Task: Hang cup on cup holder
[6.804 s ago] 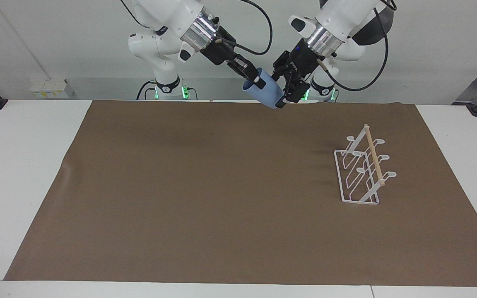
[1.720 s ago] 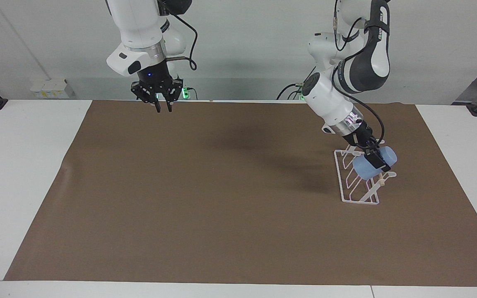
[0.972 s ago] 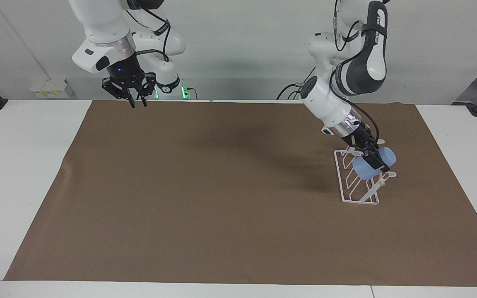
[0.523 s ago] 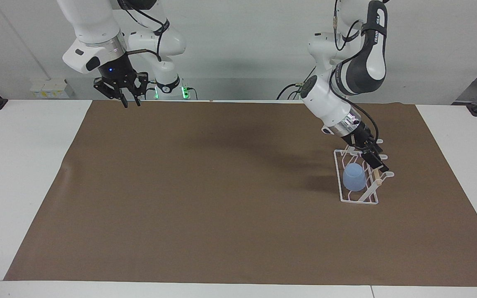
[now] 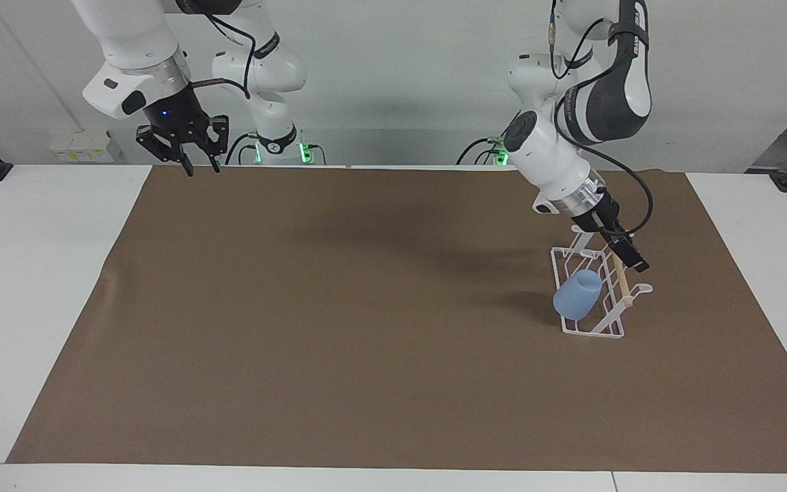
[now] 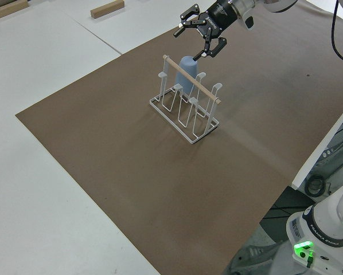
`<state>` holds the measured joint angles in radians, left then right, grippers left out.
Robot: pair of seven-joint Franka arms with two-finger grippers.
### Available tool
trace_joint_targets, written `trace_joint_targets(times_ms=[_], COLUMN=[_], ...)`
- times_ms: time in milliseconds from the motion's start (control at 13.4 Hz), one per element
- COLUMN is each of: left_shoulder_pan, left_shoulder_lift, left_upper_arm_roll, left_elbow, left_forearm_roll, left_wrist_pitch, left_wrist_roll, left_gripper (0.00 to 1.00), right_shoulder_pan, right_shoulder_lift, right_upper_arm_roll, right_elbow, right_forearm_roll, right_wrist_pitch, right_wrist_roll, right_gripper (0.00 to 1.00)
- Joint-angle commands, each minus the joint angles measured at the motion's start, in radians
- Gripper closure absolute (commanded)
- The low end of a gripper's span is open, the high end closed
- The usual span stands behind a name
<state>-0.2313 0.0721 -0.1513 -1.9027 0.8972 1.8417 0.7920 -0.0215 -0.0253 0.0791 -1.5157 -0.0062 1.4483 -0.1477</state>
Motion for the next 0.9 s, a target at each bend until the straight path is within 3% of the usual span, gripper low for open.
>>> trace_joint_targets(times_ms=[0, 299, 523, 822], left_shoulder_pan=[0.0, 0.004, 0.039, 0.133], left_shoulder_lift=[-0.014, -0.044, -0.116, -0.112], left_upper_arm_roll=[0.012, 0.015, 0.016, 0.015], left_elbow=[0.046, 0.111, 0.123, 0.307], left_forearm_roll=[-0.16, -0.418, -0.59, -0.788], left_wrist_pitch=[-0.057, -0.102, -0.116, -0.26], left_wrist_roll=[-0.11, -0.324, -0.474, -0.536], left_gripper=[0.0, 0.0, 0.0, 0.0], right_shoulder_pan=[-0.012, -0.011, -0.005, -0.005], right_shoulder_lift=[-0.012, -0.013, -0.018, -0.019], right_upper_arm_roll=[0.008, 0.008, 0.01, 0.01], right_elbow=[0.003, -0.001, -0.008, -0.012], right_forearm_roll=[0.002, 0.002, 0.002, 0.002], right_wrist_pitch=[-0.023, -0.023, -0.023, -0.012], right_wrist_roll=[-0.012, 0.029, 0.121, 0.135], right_gripper=[0.43, 0.34, 0.2, 0.05])
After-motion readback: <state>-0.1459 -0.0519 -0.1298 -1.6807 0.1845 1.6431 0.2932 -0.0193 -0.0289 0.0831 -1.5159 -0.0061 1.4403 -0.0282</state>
